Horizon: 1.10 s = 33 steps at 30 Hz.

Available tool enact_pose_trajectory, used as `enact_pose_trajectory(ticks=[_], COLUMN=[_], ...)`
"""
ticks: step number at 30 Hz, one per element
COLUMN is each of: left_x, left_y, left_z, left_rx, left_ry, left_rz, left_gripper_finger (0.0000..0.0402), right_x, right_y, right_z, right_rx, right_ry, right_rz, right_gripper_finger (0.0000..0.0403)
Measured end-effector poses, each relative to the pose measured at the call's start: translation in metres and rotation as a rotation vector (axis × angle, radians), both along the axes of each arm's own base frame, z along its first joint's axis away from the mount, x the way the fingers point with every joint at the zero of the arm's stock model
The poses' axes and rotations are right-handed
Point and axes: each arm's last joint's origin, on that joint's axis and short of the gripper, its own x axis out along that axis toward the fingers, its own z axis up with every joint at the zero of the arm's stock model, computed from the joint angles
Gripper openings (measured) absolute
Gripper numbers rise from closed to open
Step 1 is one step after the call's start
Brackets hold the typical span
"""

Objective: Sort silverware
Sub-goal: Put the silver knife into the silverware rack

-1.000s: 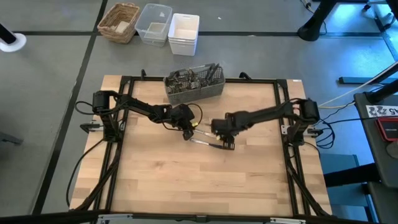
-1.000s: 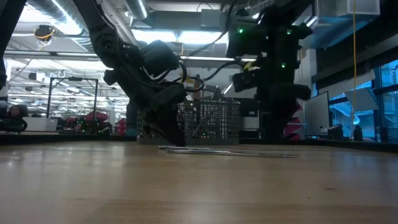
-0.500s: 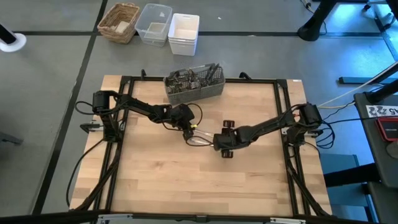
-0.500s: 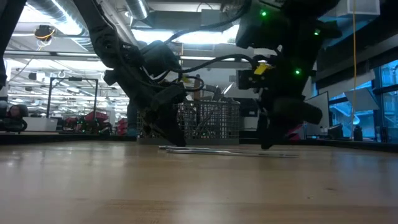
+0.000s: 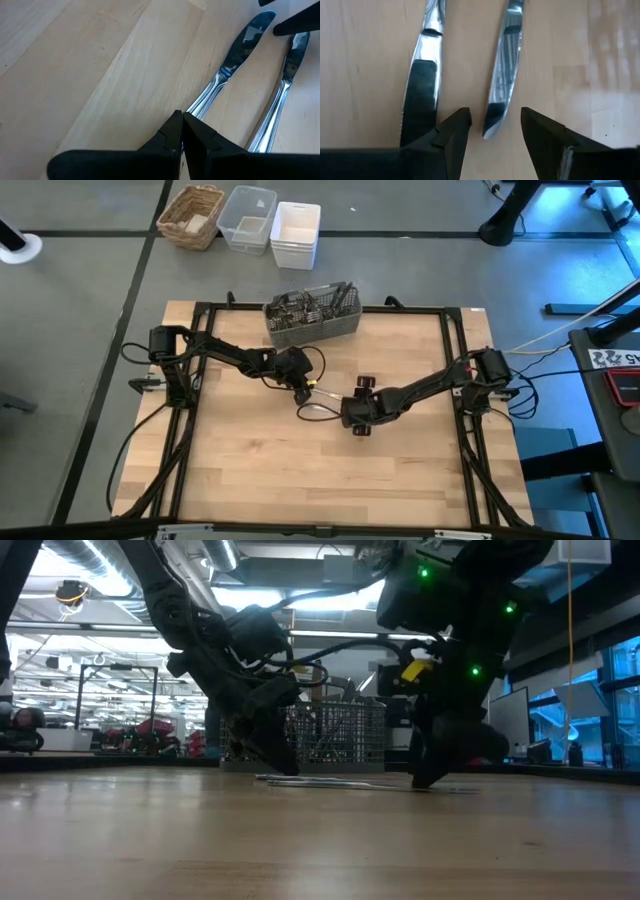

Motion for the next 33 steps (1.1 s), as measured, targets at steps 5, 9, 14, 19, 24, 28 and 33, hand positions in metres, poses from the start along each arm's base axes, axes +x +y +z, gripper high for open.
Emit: enact_pose_trajectory(ticks=[5, 9, 14, 19, 24, 28, 33], left_x=[0.0, 0.0, 0.0, 0.0, 0.0, 0.0, 0.0], left_y=[0.0, 0.0, 0.0, 0.0, 0.0, 0.0, -0.001], left_z=[0.0, 0.0, 0.0, 0.0, 0.0, 0.0, 0.0], left_rx=[0.0, 0.0, 0.0, -0.003, -0.012, -0.014, -0.015], left_ry=[0.0, -0.001, -0.001, -0.002, -0.003, -0.004, -0.003], left_rz=[0.0, 0.0, 0.0, 0.003, 0.014, 0.011, 0.01], left_gripper_finger=[0.0005, 0.0005, 0.0005, 0.0005, 0.0005, 0.0005, 0.0005], right_x=[0.001, 0.001, 0.001, 0.002, 0.002, 0.003, 0.004], right_y=[0.0, -0.002, -0.003, -0.003, -0.003, -0.002, -0.001], right_z=[-0.004, -0.005, -0.005, -0.011, -0.021, -0.025, -0.025], right_rx=[-0.049, -0.102, -0.117, -0.114, -0.116, -0.1, -0.082], right_ry=[0.002, -0.005, -0.004, 0.009, 0.044, 0.047, 0.039], right_rz=[-0.011, -0.026, -0.032, -0.028, -0.022, -0.017, -0.014], right_gripper_finger=[0.0186, 0.0186, 0.0186, 0.0186, 0.0179, 0.0148, 0.0094])
